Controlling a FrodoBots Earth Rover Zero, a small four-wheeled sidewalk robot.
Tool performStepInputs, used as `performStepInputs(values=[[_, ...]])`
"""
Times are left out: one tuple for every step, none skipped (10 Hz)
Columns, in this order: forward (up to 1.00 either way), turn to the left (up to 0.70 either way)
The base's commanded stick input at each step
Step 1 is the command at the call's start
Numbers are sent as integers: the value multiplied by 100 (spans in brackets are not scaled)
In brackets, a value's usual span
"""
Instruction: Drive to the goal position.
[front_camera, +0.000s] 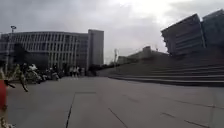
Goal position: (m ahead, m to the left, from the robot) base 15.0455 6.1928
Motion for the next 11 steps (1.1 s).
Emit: performStepInputs(values=[[70, 0], [70, 0], [70, 0], [70, 0], [70, 0], [70, 0], [70, 0], [70, 0], [70, 0], [70, 0], [70, 0]])
